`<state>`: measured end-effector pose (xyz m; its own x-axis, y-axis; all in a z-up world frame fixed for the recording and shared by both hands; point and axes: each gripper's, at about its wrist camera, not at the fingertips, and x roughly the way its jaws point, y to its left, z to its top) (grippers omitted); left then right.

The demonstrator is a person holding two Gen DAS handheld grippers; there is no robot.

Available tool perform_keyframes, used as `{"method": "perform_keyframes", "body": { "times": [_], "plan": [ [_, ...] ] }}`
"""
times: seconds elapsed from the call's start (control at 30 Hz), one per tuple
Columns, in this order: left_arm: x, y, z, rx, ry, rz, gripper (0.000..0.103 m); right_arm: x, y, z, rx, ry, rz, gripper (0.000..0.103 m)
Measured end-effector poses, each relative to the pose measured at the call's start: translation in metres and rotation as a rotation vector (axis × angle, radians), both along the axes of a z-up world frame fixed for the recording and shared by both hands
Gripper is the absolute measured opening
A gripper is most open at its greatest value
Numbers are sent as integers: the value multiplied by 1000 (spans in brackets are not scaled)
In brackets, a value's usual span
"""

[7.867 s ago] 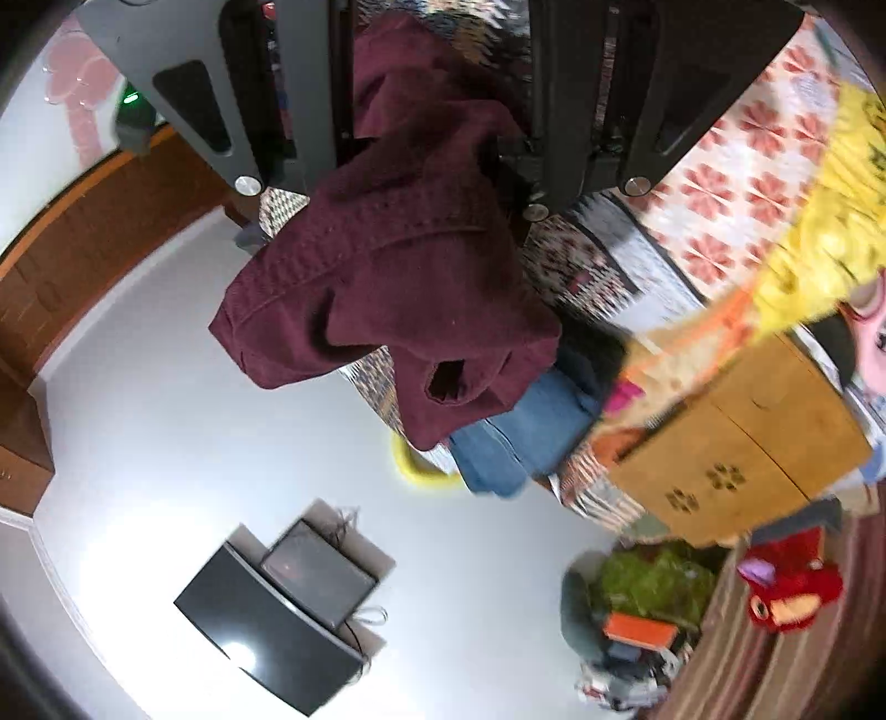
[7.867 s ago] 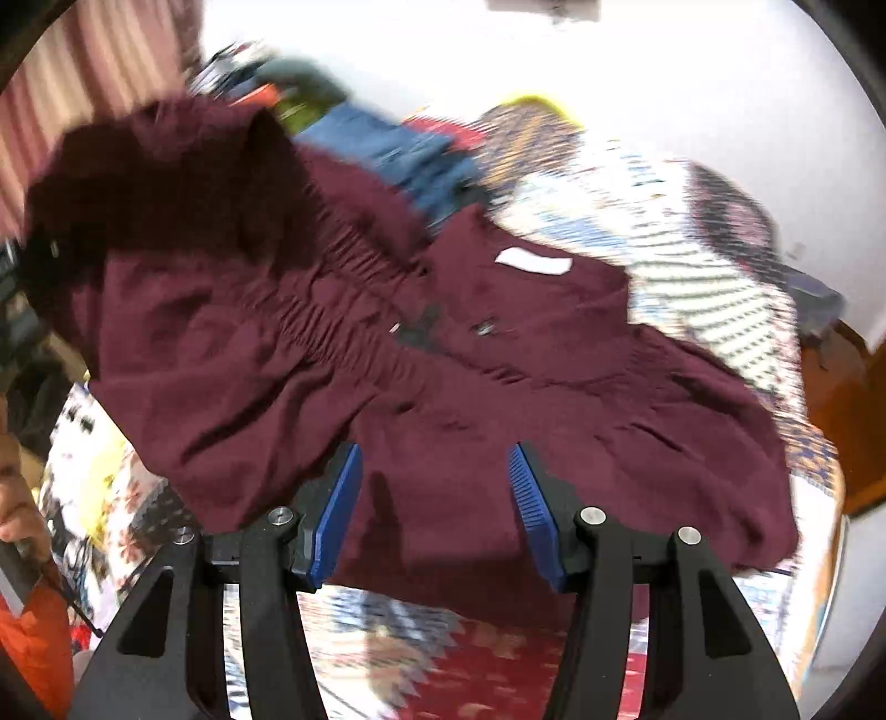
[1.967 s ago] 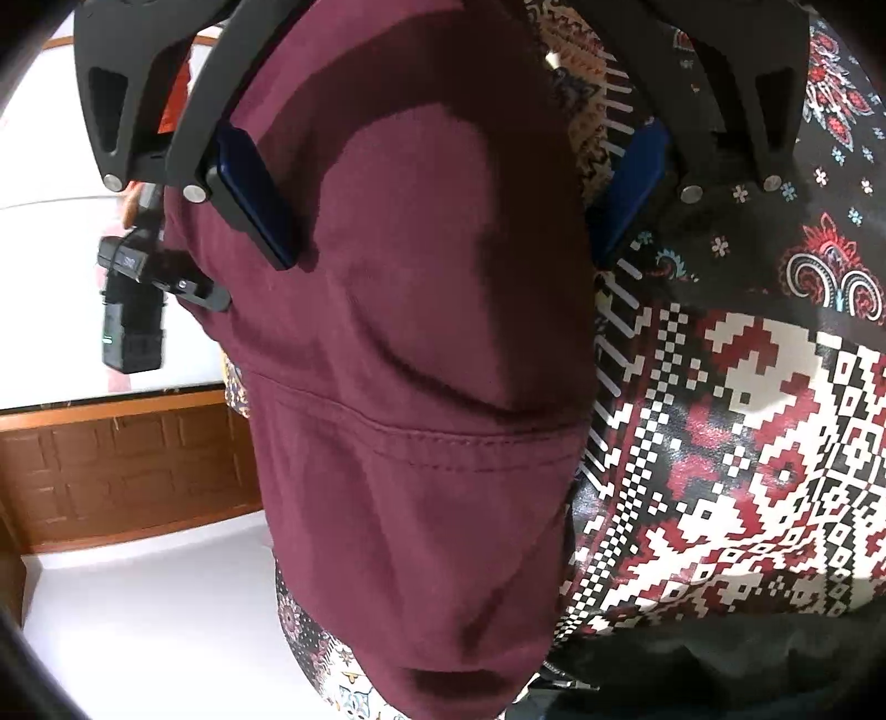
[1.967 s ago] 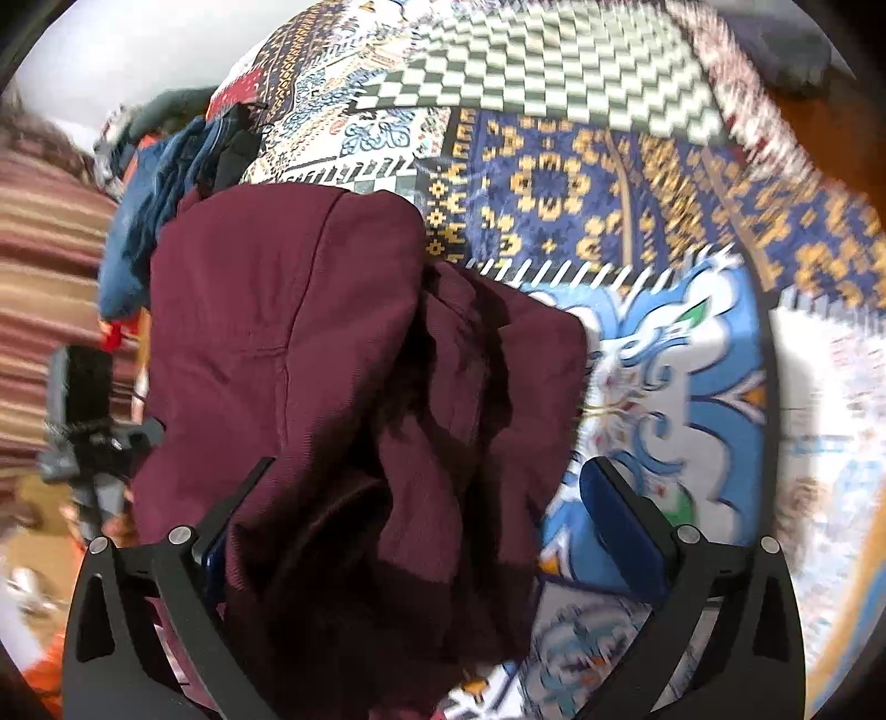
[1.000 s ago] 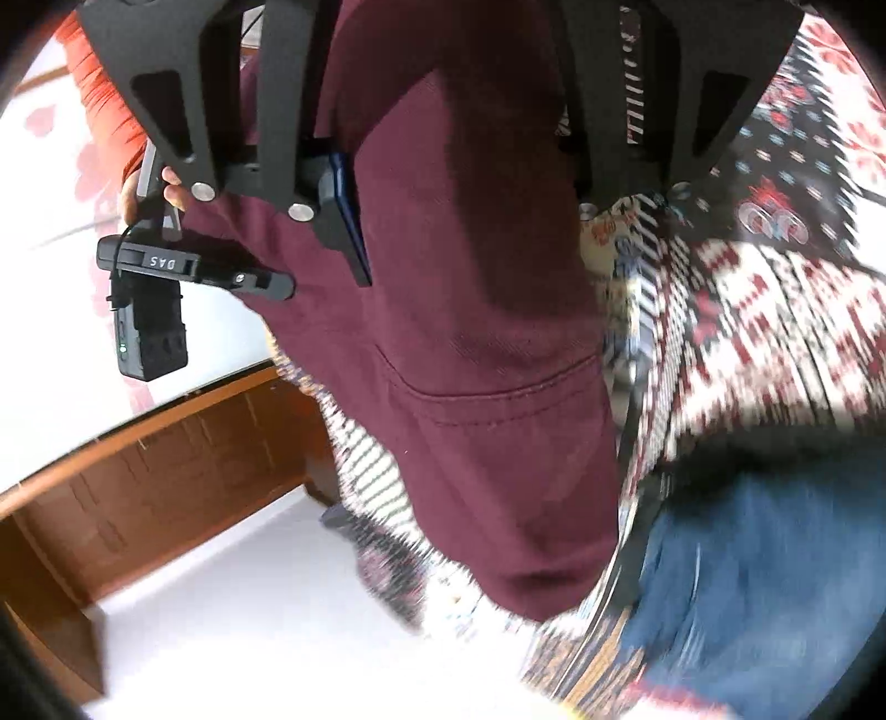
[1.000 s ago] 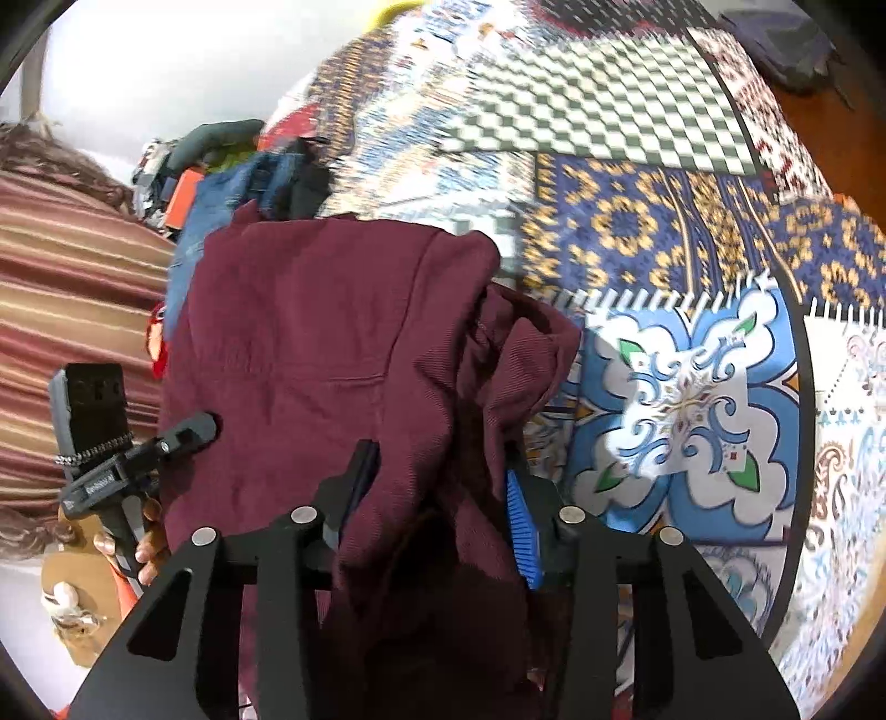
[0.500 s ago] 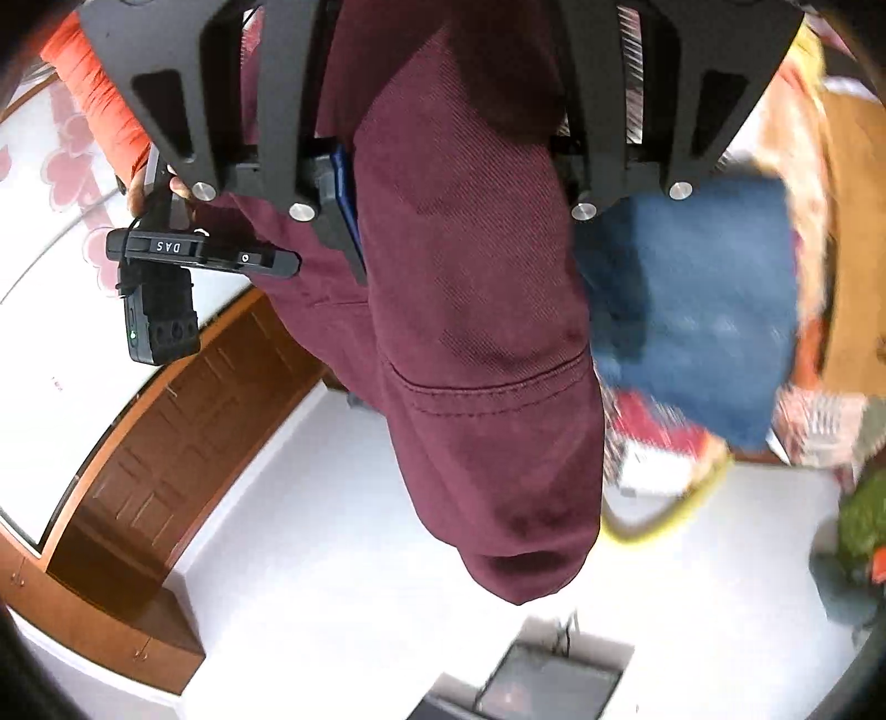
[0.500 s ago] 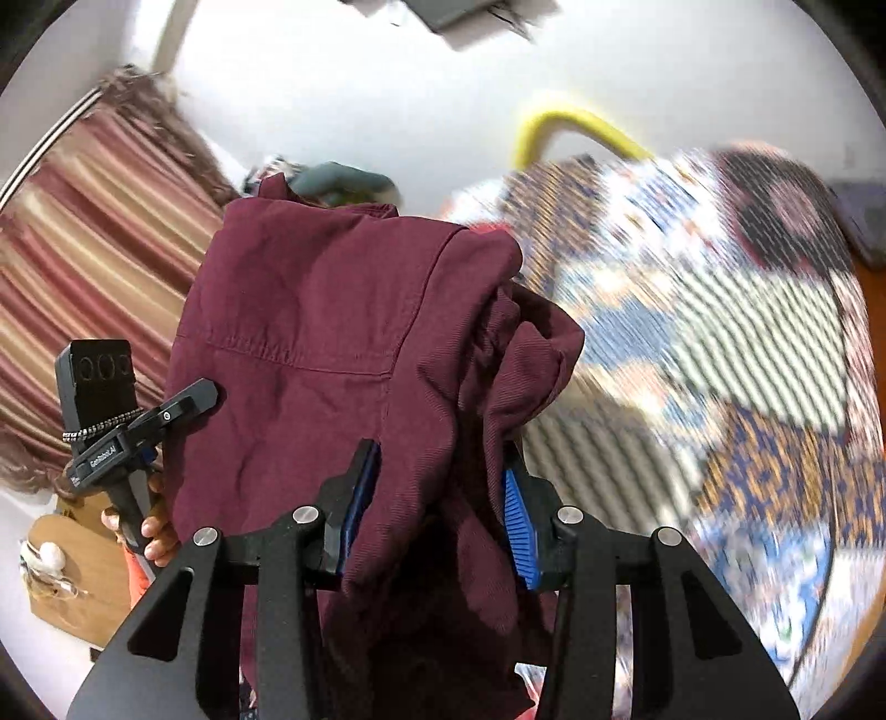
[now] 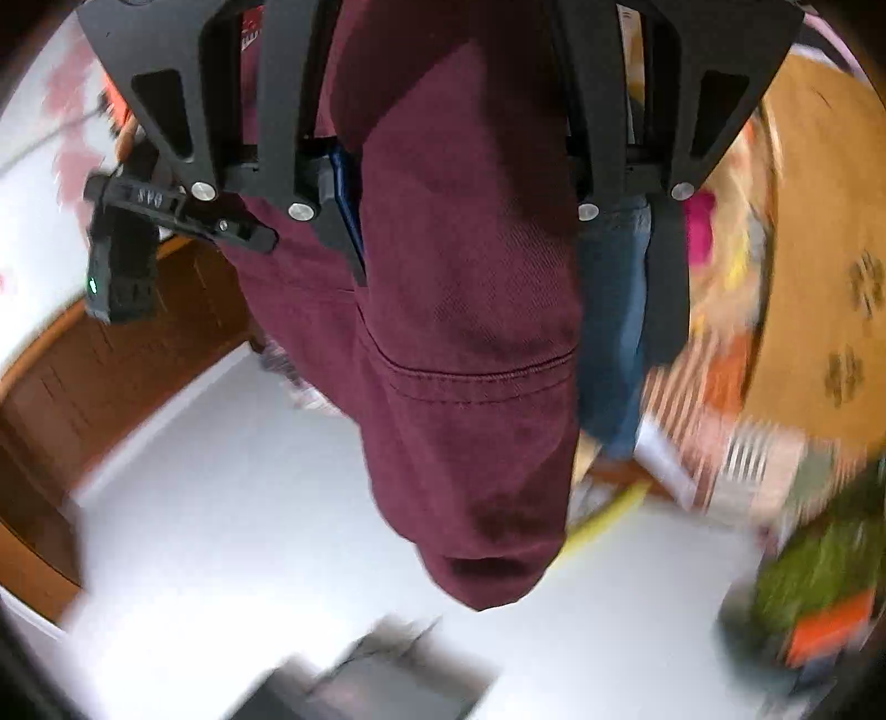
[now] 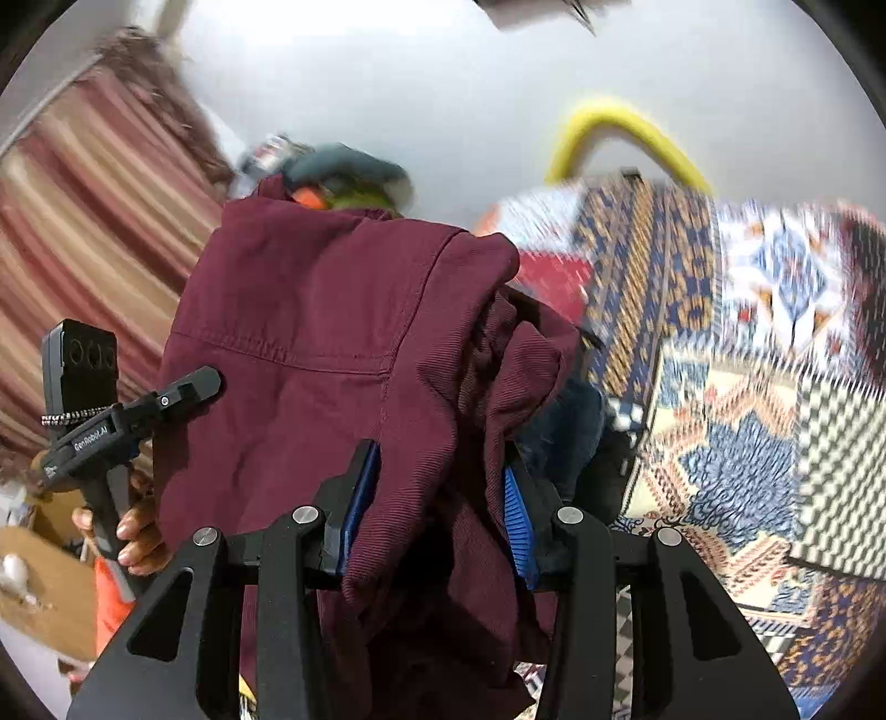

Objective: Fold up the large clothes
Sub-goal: 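Carry the shirt bundle onto the jeans stack and lower it with both grippers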

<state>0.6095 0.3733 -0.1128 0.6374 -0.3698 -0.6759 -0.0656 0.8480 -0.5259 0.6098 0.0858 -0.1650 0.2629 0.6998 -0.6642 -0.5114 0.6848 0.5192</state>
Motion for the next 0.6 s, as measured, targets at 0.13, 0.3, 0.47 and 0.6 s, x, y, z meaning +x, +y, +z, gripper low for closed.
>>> {"method": "perform_keyframes", "body": {
  "times": [0.13,0.3,0.47,0.6],
  "plan": [
    [10,16,-62,-69,94,49,57,23,-3,-53,4,84,-46,45],
    [-3,16,-56,-74,91,33,60,21,-17,-49,-2,130,-50,55],
    [-32,-8,-11,205,62,86,60,-22,-19,2,-152,-85,-73,55],
    [-62,-31,9,345,7,93,60,-64,-13,36,-203,-304,-60,56]
  ]
}}
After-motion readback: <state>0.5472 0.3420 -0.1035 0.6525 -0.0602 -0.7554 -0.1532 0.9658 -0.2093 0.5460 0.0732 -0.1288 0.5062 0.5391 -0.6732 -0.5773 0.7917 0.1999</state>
